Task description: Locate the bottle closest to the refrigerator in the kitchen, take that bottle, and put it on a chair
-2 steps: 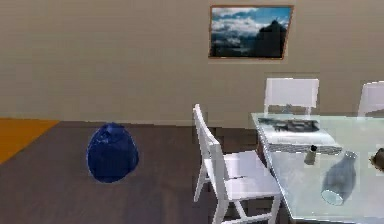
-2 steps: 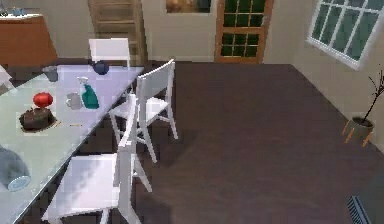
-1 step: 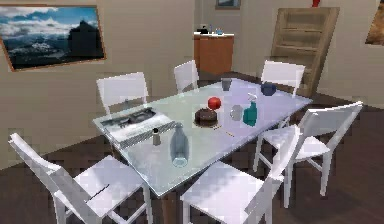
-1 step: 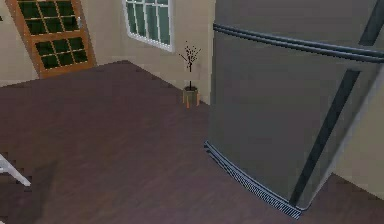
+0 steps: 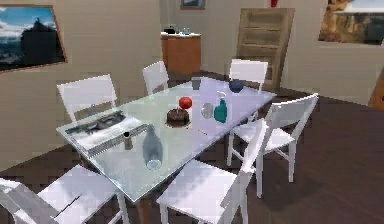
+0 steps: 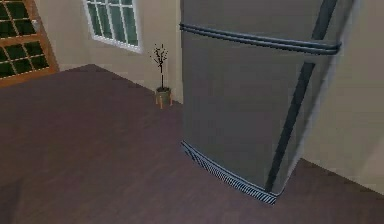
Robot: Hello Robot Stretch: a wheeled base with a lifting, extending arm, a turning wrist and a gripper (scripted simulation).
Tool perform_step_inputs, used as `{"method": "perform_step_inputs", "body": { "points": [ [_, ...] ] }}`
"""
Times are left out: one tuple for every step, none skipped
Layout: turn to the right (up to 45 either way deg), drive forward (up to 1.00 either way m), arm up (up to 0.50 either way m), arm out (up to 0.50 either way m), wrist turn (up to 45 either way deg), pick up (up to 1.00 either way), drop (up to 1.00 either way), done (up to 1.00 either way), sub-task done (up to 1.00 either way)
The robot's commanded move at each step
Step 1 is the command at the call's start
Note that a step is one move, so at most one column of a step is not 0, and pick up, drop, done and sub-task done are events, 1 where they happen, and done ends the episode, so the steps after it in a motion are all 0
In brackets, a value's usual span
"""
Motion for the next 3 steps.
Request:
{"method": "perform_step_inputs", "body": {
  "points": [
    [0.0,0.35,0.00,0.00,0.0,0.00,0.00,0.00,0.00],
    [-45.0,0.00,0.00,0.00,0.0,0.00,0.00,0.00,0.00],
    [-45.0,0.00,0.00,0.00,0.0,0.00,0.00,0.00,0.00]
  ]
}}
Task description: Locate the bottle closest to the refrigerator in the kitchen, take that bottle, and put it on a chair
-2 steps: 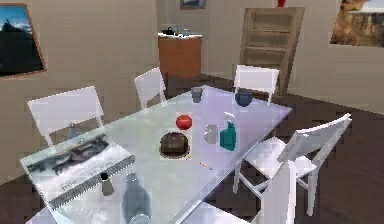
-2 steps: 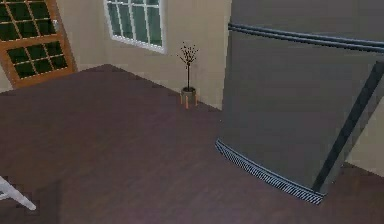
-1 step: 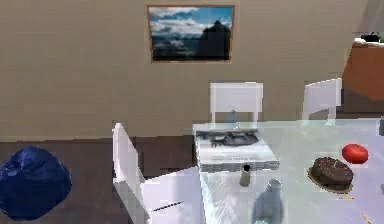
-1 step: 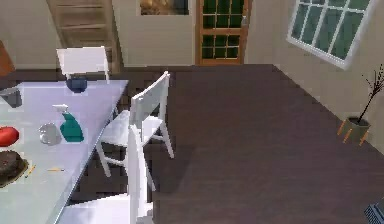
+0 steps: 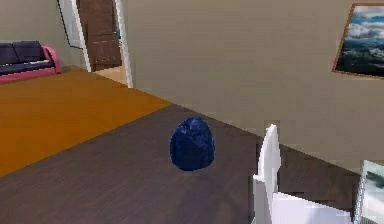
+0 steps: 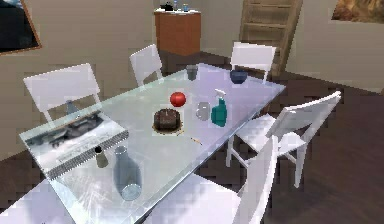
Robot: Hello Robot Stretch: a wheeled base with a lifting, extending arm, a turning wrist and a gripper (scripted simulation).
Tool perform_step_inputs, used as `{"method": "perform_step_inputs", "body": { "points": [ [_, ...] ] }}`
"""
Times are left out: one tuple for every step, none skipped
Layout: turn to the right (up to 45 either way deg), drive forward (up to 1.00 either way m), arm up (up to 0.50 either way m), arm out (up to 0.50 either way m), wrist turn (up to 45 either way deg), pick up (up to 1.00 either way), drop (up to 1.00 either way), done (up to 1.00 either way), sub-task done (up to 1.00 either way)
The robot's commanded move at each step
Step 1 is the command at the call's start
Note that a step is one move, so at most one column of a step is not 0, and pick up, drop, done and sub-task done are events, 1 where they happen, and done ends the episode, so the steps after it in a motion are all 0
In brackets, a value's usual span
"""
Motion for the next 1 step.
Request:
{"method": "perform_step_inputs", "body": {
  "points": [
    [-15.0,0.00,0.00,0.00,0.0,0.00,0.00,0.00,0.00]
  ]
}}
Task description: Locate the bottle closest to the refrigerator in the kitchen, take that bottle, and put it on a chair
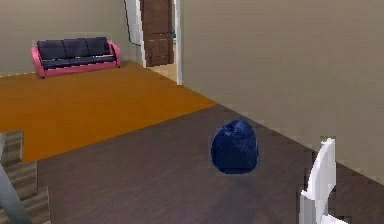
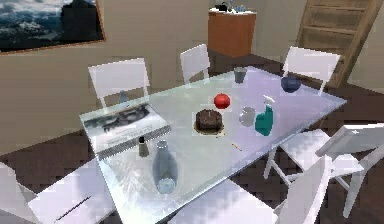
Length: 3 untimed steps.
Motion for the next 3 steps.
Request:
{"method": "perform_step_inputs", "body": {
  "points": [
    [0.0,0.00,0.50,0.00,0.0,0.00,0.00,0.00,0.00],
    [0.0,0.00,0.28,0.00,0.0,0.00,0.00,0.00,0.00],
    [0.0,0.00,0.00,0.26,0.0,0.00,0.00,0.00,0.00]
  ]
}}
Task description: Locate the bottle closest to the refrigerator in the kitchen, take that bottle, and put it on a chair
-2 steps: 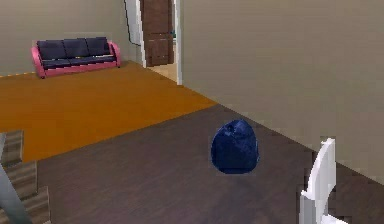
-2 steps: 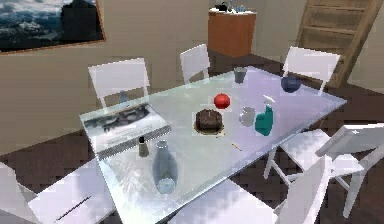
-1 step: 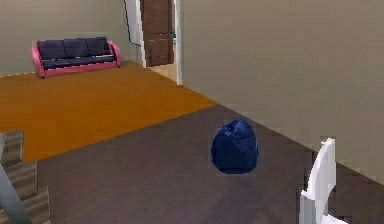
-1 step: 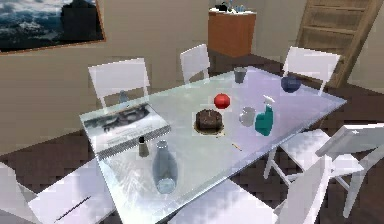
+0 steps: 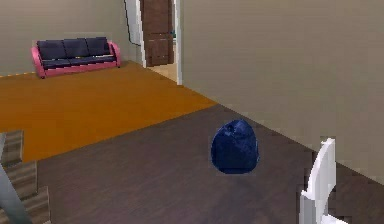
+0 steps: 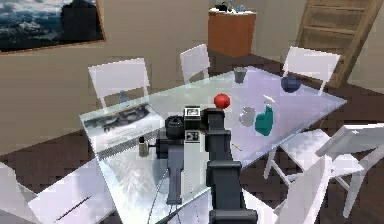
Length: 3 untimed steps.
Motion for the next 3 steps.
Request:
{"method": "perform_step_inputs", "body": {
  "points": [
    [0.0,0.00,0.00,0.00,45.0,0.00,0.00,0.00,0.00],
    [0.0,0.00,0.00,0.00,45.0,0.00,0.00,0.00,0.00],
    [0.0,0.00,0.00,0.00,45.0,0.00,0.00,0.00,0.00]
  ]
}}
